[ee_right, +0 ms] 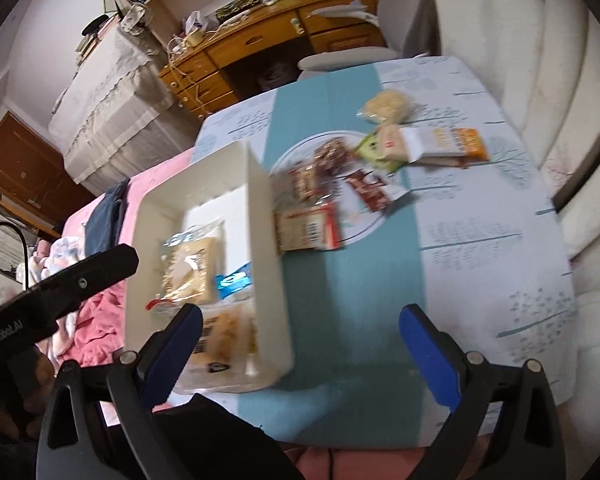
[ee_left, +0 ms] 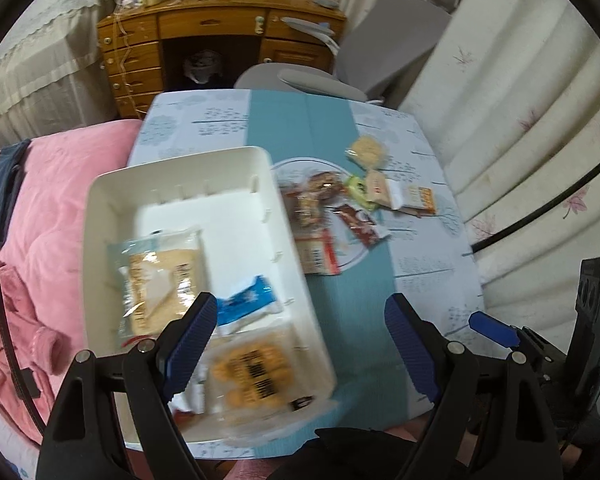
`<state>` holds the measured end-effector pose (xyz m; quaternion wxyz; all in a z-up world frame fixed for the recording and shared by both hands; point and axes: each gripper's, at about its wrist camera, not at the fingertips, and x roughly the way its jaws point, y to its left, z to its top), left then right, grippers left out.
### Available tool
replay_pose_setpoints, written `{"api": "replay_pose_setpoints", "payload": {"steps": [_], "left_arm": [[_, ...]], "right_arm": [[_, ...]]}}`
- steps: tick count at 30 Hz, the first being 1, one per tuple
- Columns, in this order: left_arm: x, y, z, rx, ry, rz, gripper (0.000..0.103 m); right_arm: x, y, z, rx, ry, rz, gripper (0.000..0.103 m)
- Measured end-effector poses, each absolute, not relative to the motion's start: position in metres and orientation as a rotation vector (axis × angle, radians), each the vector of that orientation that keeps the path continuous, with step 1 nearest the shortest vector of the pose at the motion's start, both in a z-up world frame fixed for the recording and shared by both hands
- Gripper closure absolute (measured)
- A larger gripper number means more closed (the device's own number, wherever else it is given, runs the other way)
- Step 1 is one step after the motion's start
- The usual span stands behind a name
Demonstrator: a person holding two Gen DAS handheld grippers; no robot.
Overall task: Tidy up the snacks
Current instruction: 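Move both tools from the tray back to the snack plate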
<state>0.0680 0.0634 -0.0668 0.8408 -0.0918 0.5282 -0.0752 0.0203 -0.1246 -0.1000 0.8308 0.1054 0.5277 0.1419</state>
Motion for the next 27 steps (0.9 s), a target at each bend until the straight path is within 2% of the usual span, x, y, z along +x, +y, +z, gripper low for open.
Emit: {"api": "replay_pose_setpoints", "payload": {"steps": [12, 27], "left_arm": [[0.12, -0.009, -0.078, -0.223, 1.188, -0.146, 0.018], [0.194, -0.069, -0.132, -0.233, 1.345, -0.013, 0.018]], "right_arm": [[0.049, -0.192, -0.094, 0.136, 1.082, 0.267, 0.005], [0.103, -0.22, -0.111, -0.204, 0.915, 0.383, 0.005]]}}
